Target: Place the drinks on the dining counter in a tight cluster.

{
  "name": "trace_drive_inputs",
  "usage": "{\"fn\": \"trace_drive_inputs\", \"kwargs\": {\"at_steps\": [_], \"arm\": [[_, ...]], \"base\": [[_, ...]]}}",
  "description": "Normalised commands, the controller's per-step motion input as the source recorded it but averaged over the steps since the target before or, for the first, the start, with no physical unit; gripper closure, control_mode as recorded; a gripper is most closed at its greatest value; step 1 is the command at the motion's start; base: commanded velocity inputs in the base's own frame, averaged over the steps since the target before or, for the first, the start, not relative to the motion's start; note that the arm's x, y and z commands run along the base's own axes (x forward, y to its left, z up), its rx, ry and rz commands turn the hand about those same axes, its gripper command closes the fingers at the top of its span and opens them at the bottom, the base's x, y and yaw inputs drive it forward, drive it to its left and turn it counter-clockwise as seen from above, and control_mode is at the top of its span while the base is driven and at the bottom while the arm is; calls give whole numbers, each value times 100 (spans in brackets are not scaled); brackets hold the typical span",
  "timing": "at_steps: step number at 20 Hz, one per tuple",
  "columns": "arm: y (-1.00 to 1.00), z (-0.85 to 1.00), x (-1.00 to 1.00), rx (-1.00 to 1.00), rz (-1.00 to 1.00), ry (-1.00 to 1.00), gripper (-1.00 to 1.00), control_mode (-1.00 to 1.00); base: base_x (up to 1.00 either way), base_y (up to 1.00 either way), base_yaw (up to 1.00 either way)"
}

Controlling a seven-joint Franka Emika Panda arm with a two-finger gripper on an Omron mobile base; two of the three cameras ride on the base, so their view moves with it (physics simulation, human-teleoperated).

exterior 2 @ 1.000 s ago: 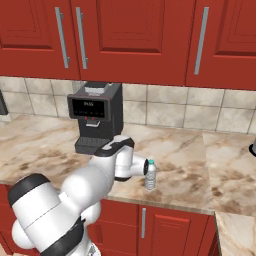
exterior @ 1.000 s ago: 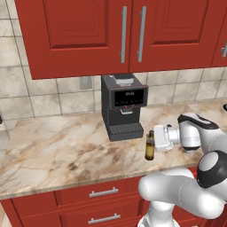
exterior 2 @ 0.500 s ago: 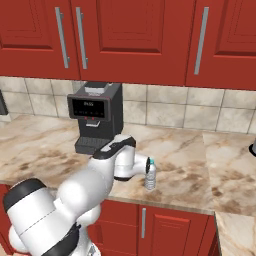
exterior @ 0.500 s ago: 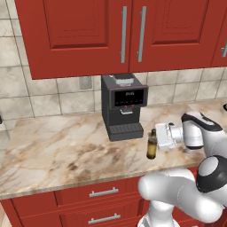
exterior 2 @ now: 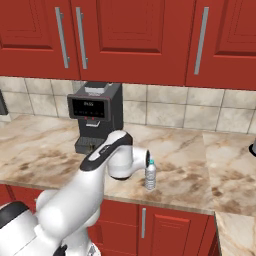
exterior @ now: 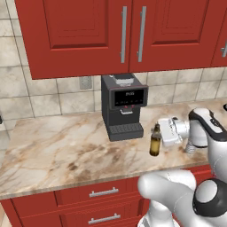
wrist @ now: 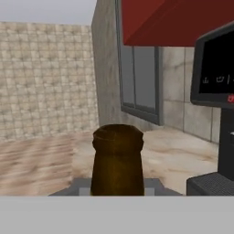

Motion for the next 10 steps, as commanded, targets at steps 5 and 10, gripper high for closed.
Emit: {"fn": "trace_drive_inputs", "kwargs": {"at_steps": [5, 10], "arm": [[11, 35, -28, 0, 3, 0, 100, -100], [15, 23, -27, 0, 5, 0, 100, -100]], "base": [[0, 0, 0], [0, 0, 0]]}}
